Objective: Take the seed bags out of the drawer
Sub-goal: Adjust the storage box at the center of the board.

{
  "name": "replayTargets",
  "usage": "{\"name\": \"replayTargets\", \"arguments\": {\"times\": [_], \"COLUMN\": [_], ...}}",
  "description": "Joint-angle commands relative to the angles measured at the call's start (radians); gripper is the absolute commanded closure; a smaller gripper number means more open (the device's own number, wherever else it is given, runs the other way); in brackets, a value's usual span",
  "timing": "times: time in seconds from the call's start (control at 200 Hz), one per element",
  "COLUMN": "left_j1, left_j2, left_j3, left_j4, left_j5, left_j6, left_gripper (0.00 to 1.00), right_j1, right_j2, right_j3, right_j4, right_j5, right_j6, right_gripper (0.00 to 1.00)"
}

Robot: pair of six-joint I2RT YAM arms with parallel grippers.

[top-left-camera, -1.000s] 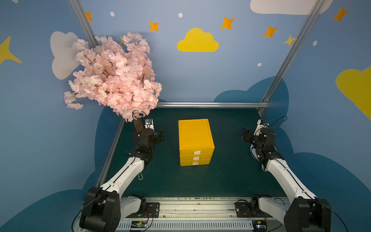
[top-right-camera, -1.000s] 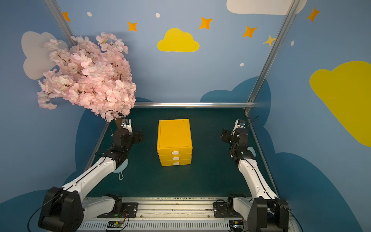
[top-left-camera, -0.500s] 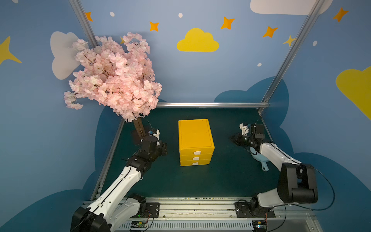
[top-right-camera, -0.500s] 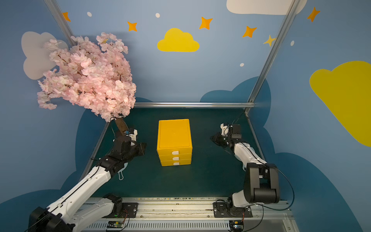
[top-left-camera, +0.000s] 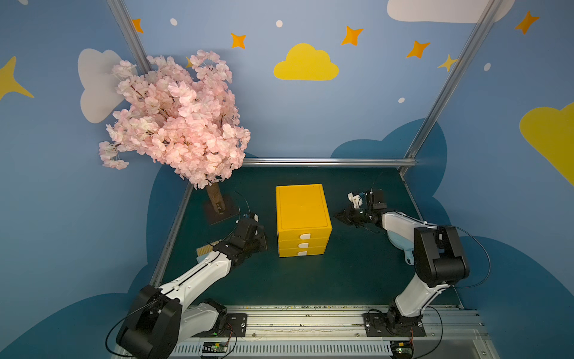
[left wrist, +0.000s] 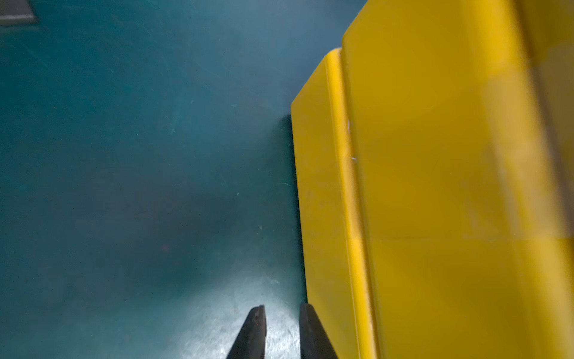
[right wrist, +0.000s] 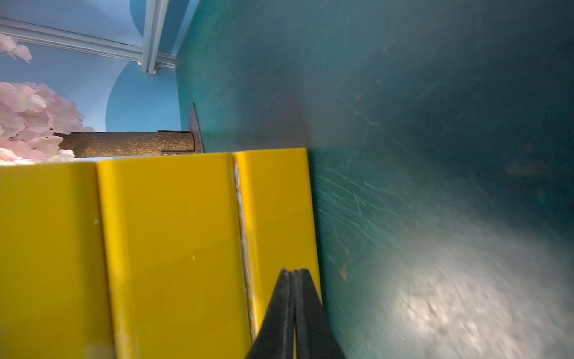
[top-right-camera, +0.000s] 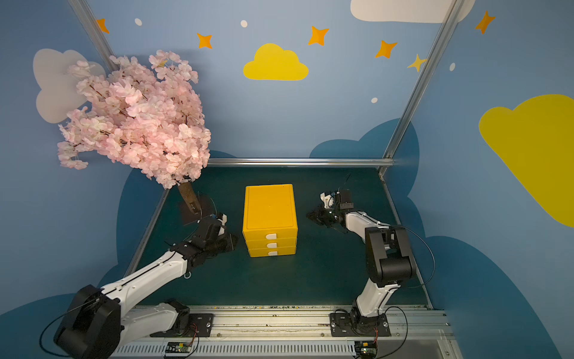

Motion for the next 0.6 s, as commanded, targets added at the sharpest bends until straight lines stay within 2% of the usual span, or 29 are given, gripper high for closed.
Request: {"name": "replayTargets", "arguments": {"times": [0.0, 0.596], "left_j1": [-0.017, -0.141], "left_j2": [0.036, 0.139], "left_j3": [0.042, 0.069], "left_j4": [0.066, 0.145], "left_j5": [0.02, 0.004], "left_j6": [-0.014, -0.012], "left_gripper": [0.76, 0.76], "right_j1": [0.013, 0.112], "right_j2": [0.048, 0.303], "right_j3": [0.045, 0.285], "right_j4": [0.056, 0.112], "right_j5": [-0.036, -0.186], "right_j6": [0.037, 0.097], "right_gripper": [0.92, 0.92]}}
